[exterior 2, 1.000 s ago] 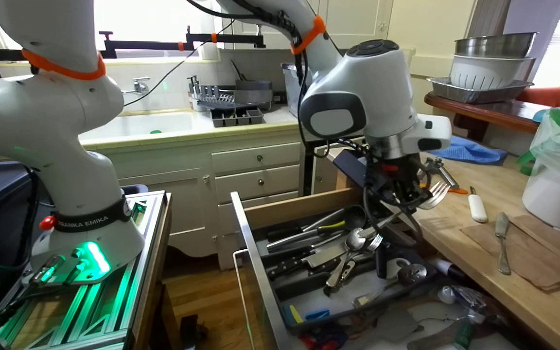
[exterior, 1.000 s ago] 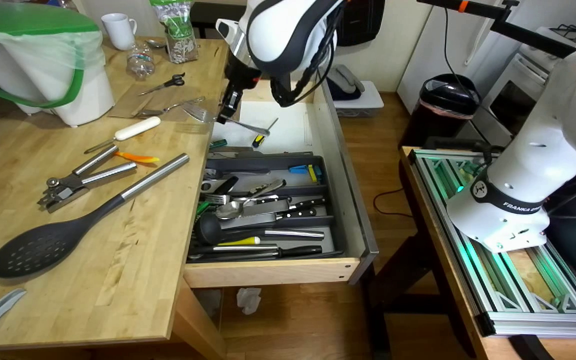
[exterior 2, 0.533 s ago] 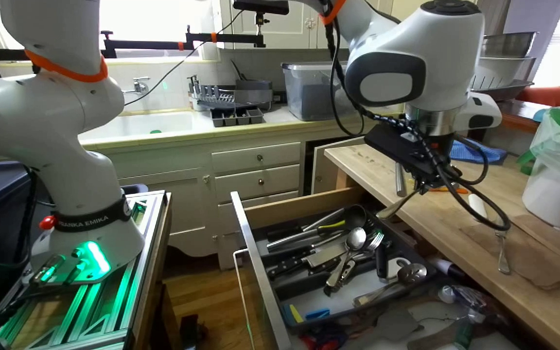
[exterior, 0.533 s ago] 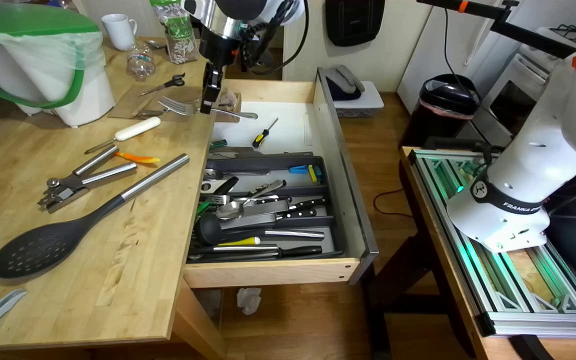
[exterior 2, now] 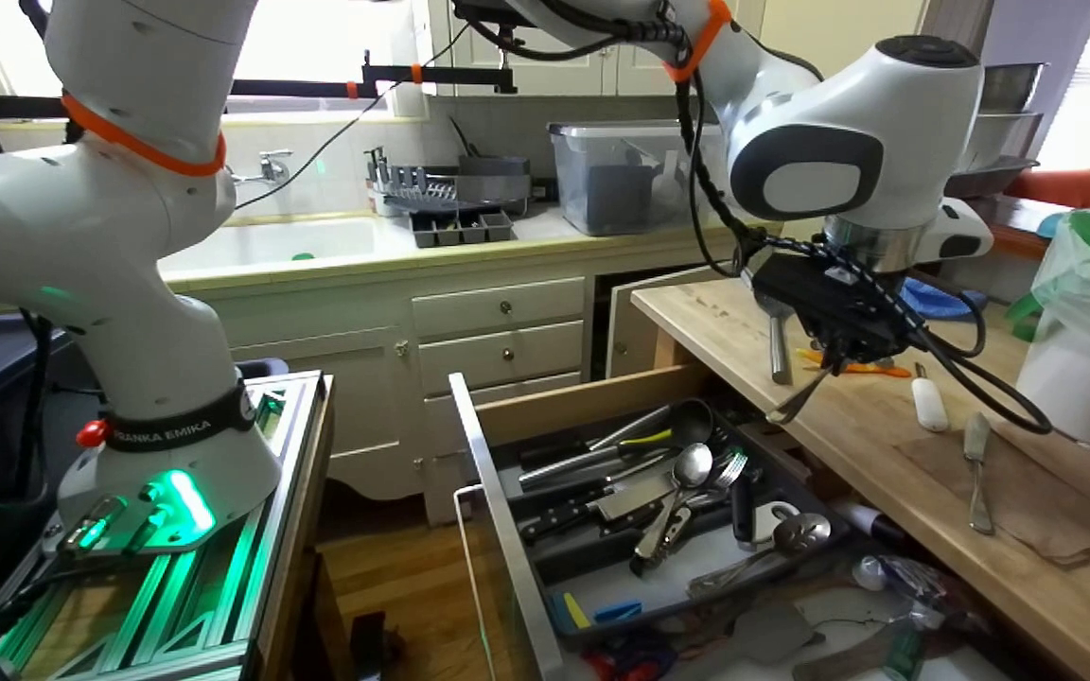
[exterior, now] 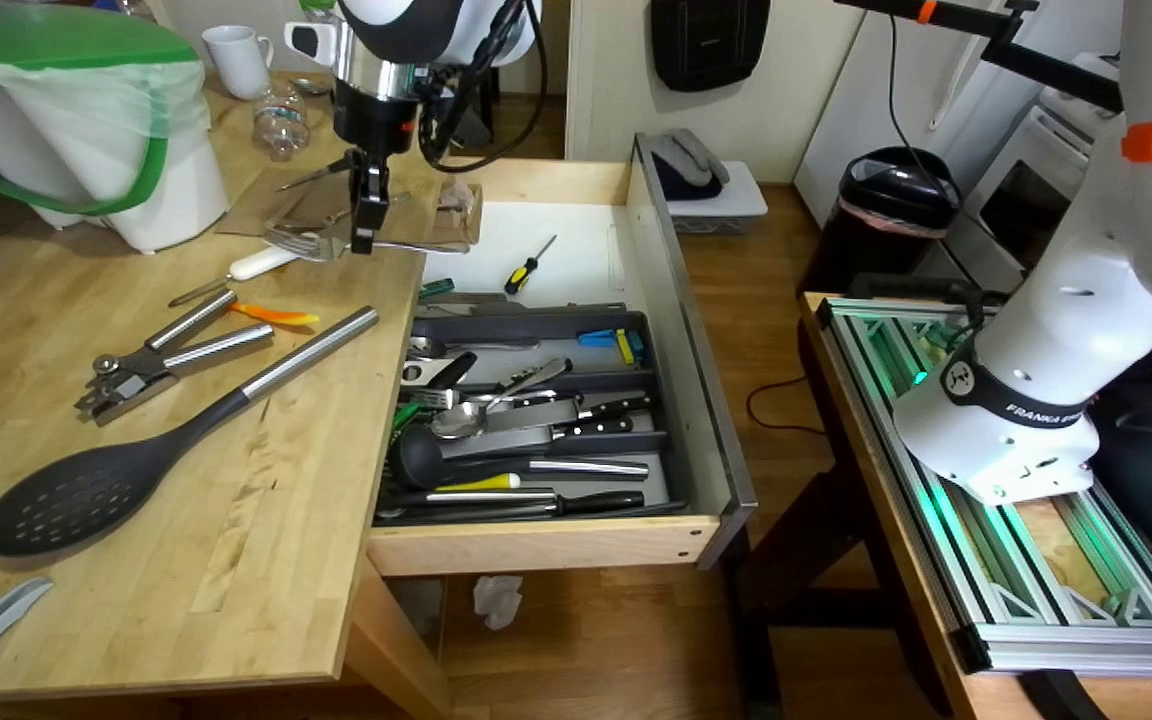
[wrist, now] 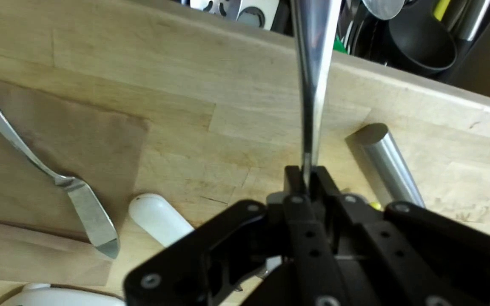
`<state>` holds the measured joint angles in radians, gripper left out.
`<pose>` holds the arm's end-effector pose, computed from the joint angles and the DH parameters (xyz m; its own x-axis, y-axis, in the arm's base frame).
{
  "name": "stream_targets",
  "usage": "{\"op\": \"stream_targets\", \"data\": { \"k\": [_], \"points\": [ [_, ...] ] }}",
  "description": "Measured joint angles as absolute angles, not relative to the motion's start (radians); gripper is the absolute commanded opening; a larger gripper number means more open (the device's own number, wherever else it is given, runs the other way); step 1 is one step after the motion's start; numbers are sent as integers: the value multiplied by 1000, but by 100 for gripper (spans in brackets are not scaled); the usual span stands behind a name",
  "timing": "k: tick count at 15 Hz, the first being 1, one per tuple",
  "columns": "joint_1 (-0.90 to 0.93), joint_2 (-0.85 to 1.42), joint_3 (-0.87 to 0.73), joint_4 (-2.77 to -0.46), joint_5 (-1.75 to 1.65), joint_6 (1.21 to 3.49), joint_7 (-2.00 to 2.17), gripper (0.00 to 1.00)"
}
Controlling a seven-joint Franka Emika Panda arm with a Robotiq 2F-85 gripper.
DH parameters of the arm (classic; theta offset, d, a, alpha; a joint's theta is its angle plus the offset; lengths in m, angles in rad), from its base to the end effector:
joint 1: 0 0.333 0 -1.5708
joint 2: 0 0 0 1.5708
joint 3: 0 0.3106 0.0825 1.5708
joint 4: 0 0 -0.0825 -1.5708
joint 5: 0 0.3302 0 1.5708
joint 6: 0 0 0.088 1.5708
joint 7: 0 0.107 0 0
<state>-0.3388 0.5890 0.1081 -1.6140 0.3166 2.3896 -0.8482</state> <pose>0.6432 -0.1604 0.3304 0.8830 0.3367 0.3270 0.3853 -0.9179 -0.0951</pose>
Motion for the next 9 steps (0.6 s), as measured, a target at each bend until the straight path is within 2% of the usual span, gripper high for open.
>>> {"op": "stream_targets", "data": {
  "k": [9],
  "points": [
    [-307, 760, 73, -1422, 177, 2377, -854, 2]
  ]
}}
